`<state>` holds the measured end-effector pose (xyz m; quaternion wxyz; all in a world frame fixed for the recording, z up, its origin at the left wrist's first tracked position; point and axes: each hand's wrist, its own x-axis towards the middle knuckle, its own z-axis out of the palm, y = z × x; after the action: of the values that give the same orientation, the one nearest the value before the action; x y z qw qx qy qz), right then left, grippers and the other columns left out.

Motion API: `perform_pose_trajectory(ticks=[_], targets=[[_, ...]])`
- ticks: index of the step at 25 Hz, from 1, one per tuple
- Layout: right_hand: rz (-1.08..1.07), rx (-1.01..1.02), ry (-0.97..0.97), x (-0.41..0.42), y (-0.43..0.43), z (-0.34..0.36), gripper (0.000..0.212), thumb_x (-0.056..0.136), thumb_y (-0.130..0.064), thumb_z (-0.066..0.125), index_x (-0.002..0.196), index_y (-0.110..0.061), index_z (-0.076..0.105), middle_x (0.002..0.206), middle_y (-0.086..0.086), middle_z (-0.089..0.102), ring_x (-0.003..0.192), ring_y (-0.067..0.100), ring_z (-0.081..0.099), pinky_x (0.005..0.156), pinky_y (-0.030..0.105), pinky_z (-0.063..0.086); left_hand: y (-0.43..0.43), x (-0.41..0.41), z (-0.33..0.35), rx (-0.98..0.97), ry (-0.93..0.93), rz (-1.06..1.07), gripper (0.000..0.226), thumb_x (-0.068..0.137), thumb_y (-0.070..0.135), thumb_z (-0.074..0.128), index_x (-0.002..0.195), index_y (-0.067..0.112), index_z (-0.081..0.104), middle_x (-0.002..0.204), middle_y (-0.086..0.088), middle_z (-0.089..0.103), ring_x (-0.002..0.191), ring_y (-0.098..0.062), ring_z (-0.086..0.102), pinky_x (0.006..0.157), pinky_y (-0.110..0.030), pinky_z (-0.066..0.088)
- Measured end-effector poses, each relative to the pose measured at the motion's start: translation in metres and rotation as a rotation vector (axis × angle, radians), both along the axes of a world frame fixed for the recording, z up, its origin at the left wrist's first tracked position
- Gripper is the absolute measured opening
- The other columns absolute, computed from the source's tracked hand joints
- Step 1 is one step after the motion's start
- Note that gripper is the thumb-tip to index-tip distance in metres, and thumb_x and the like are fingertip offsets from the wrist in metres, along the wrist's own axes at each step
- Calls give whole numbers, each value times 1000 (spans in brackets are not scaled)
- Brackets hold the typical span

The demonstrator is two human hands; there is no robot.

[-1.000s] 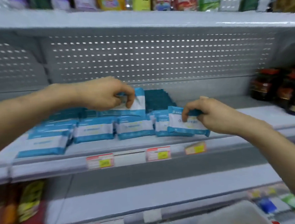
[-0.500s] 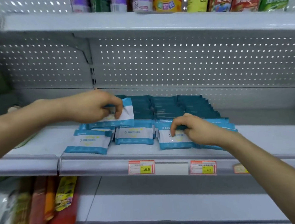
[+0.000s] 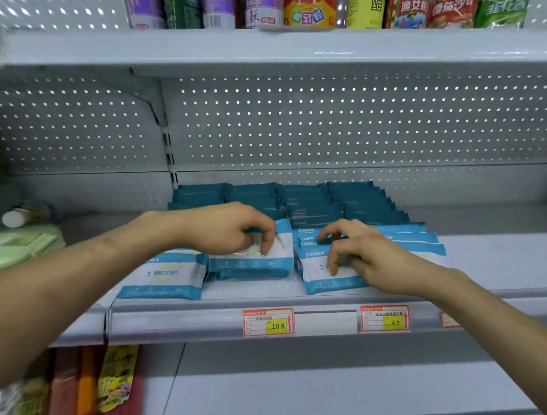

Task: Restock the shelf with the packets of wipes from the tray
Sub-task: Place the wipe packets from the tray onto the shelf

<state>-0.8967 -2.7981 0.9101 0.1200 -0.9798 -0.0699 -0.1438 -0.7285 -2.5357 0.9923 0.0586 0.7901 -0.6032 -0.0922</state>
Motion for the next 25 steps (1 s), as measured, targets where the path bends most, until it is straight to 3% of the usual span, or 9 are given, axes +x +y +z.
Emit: perform_pose_trajectory(ticks=[3,9,13,16,19,22,25], targets=[[-14,16,-3,-2,2,2,51,87,12,50,86,-35,67,136,-21,46,128,11,43,105,38,42,-13,-1,-11,33,6,-17,26,95,13,51,95,35,65,97,0,65,90,-23,60,85,-49,51],[-24,53,-59,-9,4,7,38,93,-1,60,87,-38,66,131,-23,51,127,8,45,107,46,37,-21,4,-33,58,-13,-51,28,99,12,50,93,30,70,109,9,56,105,-14,55,97,-43,46],[-9,77,-91,-3,12,17,42,90,4,57,92,-37,67,132,-21,51,127,7,43,109,45,36,-13,9,-34,-12,-57,-59,22,100,14,56,92,28,72,134,8,45,120,-6,41,101,-26,37],[10,98,-128,7,25,29,41,91,5,56,102,-33,67,131,-20,52,128,7,44,109,38,36,16,24,-27,-79,-78,-48,17,100,20,59,100,33,71,142,12,43,129,-5,38,104,-18,33],[28,124,-135,18,45,40,38,95,-1,58,117,-31,64,130,-20,53,129,2,44,106,20,32,65,48,-13,-136,-117,11,17,100,28,62,115,36,67,141,15,47,132,-2,41,113,-27,33],[25,105,-88,36,78,50,36,102,-22,58,137,-30,55,136,-19,49,130,1,43,104,13,30,119,74,-4,-67,-130,170,41,96,46,63,136,38,56,146,16,47,133,2,41,115,-19,29],[12,15,-8,62,127,54,60,100,-49,55,152,-24,40,149,-11,42,138,8,38,112,21,31,160,93,-5,39,-51,307,86,83,62,72,155,37,32,159,18,31,140,1,32,117,-17,24]])
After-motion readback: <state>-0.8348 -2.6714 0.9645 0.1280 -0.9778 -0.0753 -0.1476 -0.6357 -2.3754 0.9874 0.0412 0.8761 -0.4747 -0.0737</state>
